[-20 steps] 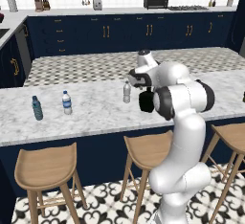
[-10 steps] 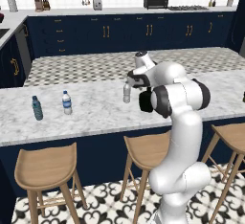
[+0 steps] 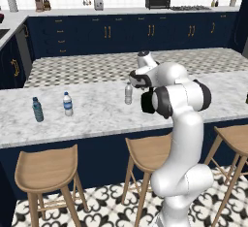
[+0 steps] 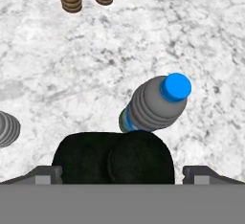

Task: Move the plastic bottles in the middle to the plastics group, and the glass bottles in the middle to the glass group.

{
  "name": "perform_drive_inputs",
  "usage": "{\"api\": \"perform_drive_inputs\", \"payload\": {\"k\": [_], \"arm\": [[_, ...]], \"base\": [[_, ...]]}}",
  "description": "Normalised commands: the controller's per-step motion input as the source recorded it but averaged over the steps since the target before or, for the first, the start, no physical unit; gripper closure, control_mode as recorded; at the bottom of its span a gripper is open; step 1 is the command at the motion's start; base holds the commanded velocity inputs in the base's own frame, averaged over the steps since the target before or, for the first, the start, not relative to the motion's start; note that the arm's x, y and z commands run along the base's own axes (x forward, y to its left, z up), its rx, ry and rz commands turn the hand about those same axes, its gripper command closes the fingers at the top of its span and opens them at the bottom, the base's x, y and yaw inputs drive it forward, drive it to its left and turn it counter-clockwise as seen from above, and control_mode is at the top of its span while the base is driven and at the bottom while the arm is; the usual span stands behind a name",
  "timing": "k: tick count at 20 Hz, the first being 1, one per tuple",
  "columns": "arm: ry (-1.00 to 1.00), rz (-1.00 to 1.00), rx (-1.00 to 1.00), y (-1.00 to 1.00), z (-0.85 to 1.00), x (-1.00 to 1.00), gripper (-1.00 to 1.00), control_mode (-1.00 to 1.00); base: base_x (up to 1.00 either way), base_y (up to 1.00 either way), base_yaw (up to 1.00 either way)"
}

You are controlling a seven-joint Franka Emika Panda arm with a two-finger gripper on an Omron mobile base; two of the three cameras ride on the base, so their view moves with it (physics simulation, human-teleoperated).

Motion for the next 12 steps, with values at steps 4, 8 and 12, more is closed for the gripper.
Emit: {"api": "perform_drive_inputs", "payload": {"k": [4, 8, 12], "arm": [[-0.1, -0.04, 0.0, 0.0, -0.24, -0.13, -1.0, -1.0], [-0.18, -0.06, 0.0, 0.0, -0.32, -0.14, -1.0, -1.0], [-0.18, -0.04, 0.0, 0.0, -0.36, -0.15, -1.0, -1.0]], "base": [[0.0, 0.0, 0.0], [0.0, 0.0, 0.0], [0.0, 0.0, 0.0]]}}
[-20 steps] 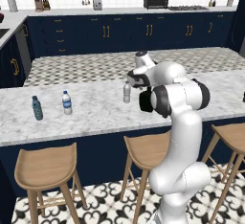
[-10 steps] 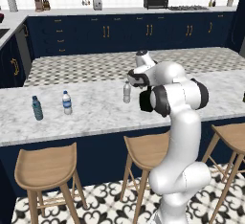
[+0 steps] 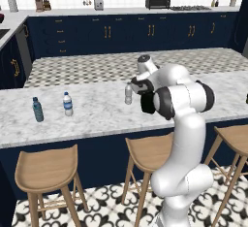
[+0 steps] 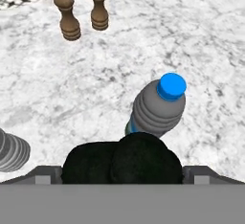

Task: Move the plastic bottles in the middle to the plastics group, and the glass bottles in the middle to the glass group.

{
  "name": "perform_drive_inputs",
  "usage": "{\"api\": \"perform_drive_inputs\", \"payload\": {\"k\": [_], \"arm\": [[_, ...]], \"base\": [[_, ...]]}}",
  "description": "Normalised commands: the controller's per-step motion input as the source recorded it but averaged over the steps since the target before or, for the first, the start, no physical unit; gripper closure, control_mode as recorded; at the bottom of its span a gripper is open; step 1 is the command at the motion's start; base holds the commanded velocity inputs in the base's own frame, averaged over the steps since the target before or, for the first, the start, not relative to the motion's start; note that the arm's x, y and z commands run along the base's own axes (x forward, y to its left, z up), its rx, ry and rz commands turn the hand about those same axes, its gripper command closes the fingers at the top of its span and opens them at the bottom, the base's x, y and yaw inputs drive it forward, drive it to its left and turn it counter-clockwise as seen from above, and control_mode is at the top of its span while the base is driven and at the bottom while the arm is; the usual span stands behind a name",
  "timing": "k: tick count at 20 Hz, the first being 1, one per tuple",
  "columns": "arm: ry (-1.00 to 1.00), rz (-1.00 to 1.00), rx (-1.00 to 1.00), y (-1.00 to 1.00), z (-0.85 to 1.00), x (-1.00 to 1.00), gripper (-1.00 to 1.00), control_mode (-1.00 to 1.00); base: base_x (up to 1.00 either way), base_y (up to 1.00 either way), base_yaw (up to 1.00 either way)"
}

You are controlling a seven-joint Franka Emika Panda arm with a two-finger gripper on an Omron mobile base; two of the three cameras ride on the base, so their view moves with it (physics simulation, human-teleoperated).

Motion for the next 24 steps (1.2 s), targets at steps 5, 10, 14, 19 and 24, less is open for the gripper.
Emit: {"api": "perform_drive_inputs", "payload": {"k": [5, 10, 14, 19, 24], "arm": [[-0.1, 0.0, 0.0, -0.02, -0.21, -0.02, -1.0, -1.0], [0.0, 0.0, -0.04, -0.02, -0.32, -0.04, -1.0, -1.0], [0.0, 0.0, -0.1, 0.0, -0.33, -0.12, -1.0, -1.0], [0.0, 0.0, -0.08, 0.02, -0.38, -0.34, -1.0, -1.0], [-0.05, 0.0, -0.04, 0.0, -0.52, -0.18, -1.0, -1.0]], "base": [[0.0, 0.0, 0.0], [0.0, 0.0, 0.0], [0.0, 0.0, 0.0], [0.0, 0.0, 0.0], [0.0, 0.0, 0.0]]}}
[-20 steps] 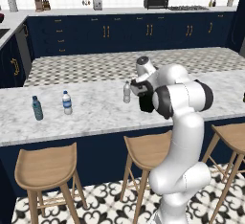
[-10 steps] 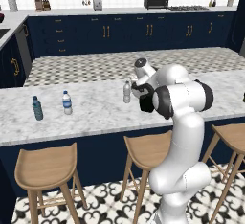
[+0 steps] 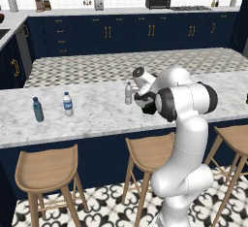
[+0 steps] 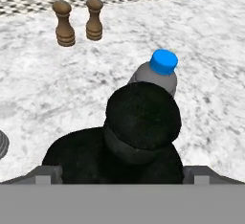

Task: Move the plastic bottles in the middle to the plastics group, and the glass bottles in the middle to the glass group.

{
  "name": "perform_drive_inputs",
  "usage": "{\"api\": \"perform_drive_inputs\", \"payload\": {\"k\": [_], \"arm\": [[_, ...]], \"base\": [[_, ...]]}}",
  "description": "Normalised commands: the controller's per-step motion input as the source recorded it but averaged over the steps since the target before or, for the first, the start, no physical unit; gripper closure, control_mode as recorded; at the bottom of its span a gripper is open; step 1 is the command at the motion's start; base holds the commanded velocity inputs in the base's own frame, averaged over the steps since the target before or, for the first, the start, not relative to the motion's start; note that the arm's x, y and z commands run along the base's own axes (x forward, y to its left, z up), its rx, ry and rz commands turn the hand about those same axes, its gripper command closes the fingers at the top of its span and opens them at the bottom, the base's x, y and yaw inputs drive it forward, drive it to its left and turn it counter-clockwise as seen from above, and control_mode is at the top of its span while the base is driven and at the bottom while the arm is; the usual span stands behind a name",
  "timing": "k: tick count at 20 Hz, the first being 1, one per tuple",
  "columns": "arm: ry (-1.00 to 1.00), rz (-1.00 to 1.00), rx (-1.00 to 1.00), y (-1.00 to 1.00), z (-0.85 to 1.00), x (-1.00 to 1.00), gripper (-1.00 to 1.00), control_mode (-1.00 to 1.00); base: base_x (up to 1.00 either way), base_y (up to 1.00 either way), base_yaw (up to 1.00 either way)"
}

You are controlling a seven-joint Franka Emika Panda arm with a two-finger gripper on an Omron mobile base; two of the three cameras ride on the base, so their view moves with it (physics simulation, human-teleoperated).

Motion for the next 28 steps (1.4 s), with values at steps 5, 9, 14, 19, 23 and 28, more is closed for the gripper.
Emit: {"api": "perform_drive_inputs", "payload": {"k": [5, 9, 14, 19, 23, 28], "arm": [[-0.29, 0.0, -0.11, 0.0, -0.46, 0.05, -1.0, -1.0], [-0.26, 0.0, -0.01, -0.04, -0.02, -0.02, -1.0, -1.0], [-0.12, 0.0, 0.0, -0.05, -0.02, -0.09, -1.0, -1.0], [0.0, 0.0, 0.0, 0.02, 0.14, 0.0, 1.0, -1.0], [0.01, 0.0, -0.02, -0.02, 0.28, 0.0, 1.0, -1.0], [0.0, 0.0, -0.04, -0.02, 0.22, -0.04, 1.0, -1.0]], "base": [[0.0, 0.0, 0.0], [0.0, 0.0, 0.0], [0.0, 0.0, 0.0], [0.0, 0.0, 0.0], [0.0, 0.0, 0.0], [0.0, 0.0, 0.0]]}}
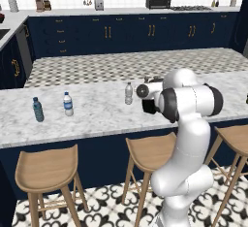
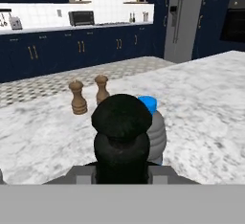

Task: Move the plastic bottles in the middle to the plastics group, and the glass bottles in the middle to the glass group.

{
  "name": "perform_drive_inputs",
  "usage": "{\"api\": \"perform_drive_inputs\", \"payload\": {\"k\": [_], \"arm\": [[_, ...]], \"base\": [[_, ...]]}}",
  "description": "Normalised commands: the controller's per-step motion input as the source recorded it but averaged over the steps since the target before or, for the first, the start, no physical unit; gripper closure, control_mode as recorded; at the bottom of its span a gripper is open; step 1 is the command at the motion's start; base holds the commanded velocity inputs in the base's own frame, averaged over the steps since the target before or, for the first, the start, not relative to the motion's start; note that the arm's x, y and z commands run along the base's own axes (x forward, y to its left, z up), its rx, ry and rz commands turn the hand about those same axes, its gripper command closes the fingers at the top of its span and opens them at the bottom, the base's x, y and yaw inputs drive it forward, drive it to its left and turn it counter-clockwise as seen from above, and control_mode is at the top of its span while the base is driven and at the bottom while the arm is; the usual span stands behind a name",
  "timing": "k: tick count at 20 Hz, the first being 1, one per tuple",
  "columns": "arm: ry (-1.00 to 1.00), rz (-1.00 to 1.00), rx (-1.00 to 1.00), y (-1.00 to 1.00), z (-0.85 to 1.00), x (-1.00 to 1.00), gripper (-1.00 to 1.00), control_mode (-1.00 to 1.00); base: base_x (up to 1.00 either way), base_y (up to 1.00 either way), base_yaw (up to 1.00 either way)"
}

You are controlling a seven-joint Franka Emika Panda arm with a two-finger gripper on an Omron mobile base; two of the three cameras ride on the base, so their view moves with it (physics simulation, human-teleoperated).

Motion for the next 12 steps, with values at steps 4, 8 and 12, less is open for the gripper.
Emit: {"api": "perform_drive_inputs", "payload": {"k": [4, 8, 12], "arm": [[0.0, 0.0, -0.01, 0.04, 0.26, -0.23, 1.0, -1.0], [0.03, 0.0, 0.0, 0.33, 0.27, -0.52, 1.0, -1.0], [0.01, 0.04, 0.0, 0.37, 0.41, -0.54, 1.0, -1.0]], "base": [[0.0, 0.0, 0.0], [0.0, 0.0, 0.0], [0.0, 0.0, 0.0]]}}
